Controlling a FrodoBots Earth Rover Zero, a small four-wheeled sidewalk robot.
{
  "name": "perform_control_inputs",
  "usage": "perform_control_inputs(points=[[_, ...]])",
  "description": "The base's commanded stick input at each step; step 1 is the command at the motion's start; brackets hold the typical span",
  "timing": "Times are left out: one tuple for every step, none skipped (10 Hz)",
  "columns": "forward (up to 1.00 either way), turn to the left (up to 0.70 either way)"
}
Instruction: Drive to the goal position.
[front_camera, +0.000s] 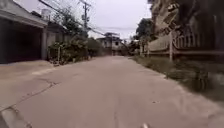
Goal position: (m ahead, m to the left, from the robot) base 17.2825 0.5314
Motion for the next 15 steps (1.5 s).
perform_control_inputs(points=[[1.0,0.03],[1.0,0.03],[1.0,0.03],[1.0,0.03],[1.0,0.03],[1.0,0.03],[1.0,0.03],[1.0,0.03],[1.0,0.03],[1.0,0.03],[1.0,0.03],[1.0,0.03],[1.0,0.03],[1.0,0.03],[1.0,0.03]])
